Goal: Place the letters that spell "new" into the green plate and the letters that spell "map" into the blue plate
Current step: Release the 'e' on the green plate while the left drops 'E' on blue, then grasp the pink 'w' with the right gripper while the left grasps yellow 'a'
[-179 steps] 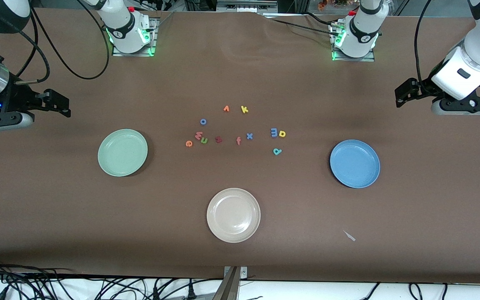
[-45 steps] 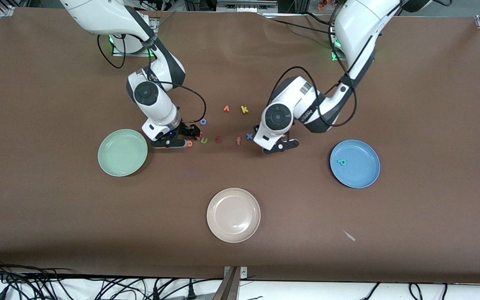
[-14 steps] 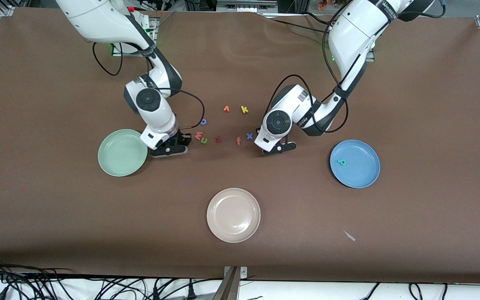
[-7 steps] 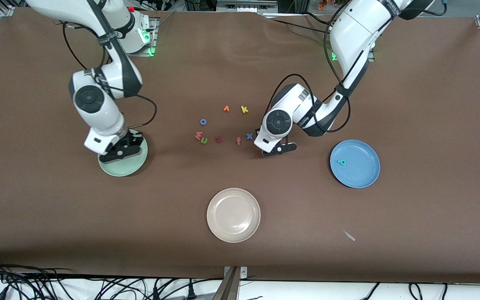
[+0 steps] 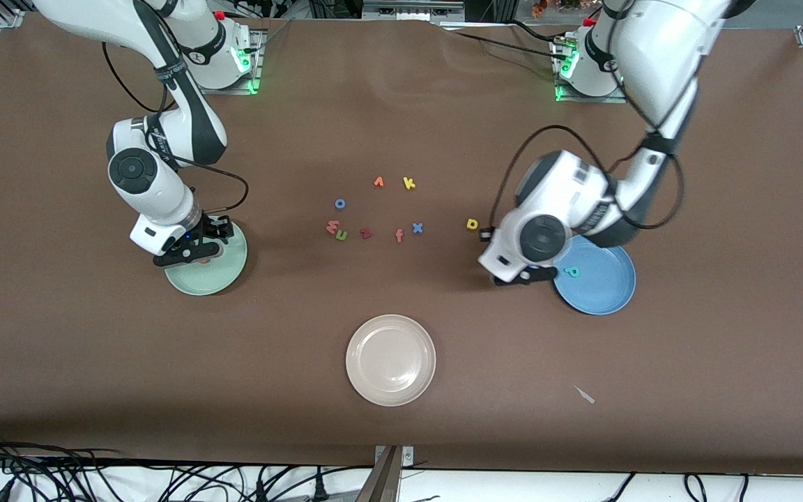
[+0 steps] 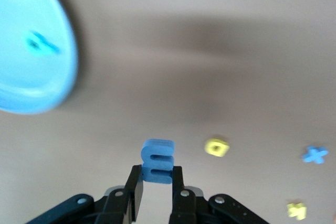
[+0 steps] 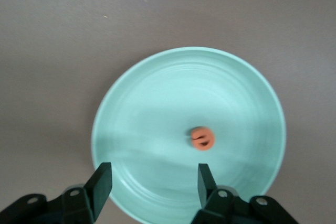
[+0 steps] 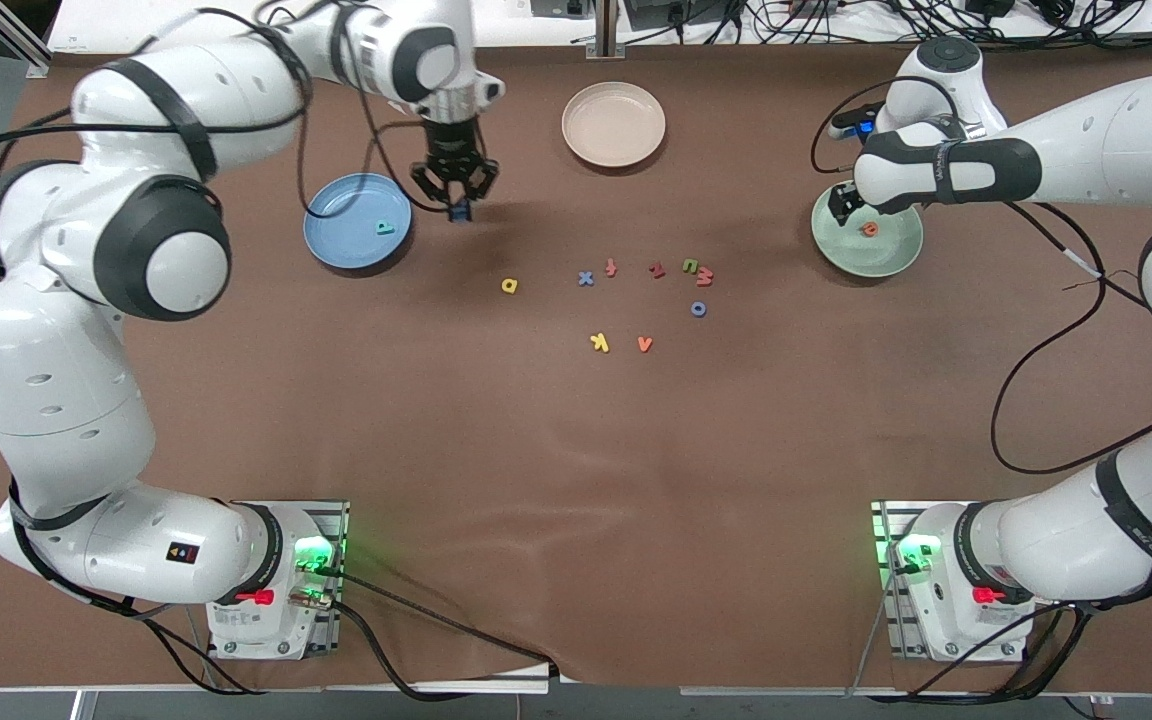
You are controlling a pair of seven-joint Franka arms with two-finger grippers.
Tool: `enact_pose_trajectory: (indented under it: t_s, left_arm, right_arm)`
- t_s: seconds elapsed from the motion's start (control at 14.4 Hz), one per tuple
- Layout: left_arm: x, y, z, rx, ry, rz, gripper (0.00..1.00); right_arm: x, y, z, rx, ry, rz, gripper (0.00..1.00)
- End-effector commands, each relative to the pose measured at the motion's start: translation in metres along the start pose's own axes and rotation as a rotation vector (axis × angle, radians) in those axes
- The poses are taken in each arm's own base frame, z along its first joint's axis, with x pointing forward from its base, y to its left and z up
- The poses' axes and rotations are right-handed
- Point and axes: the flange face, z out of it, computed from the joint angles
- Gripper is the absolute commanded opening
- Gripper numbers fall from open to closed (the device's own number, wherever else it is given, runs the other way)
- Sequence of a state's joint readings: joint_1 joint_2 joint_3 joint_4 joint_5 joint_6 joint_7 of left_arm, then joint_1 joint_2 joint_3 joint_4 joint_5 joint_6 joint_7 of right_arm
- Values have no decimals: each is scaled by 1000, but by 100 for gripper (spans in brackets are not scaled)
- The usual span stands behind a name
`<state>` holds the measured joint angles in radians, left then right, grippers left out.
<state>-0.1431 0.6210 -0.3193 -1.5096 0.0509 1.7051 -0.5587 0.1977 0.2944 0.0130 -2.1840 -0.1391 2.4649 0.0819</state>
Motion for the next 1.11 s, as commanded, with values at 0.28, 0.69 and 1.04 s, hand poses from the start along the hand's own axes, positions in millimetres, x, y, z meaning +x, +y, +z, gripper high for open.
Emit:
enact_pose_trajectory:
  t_s: [0.28, 0.69, 1.04]
  left_arm:
    - [60, -145, 12, 72, -19, 188, 0]
    - [73, -174, 44, 22, -44, 218, 100]
    - [42, -105, 23, 8, -48, 152, 100]
  right_arm:
    - [-1, -129, 0, 87, 38, 313, 75]
    - [-14, -205, 22, 173, 68, 527, 74]
    - [-19, -232, 31, 195, 72, 544, 73]
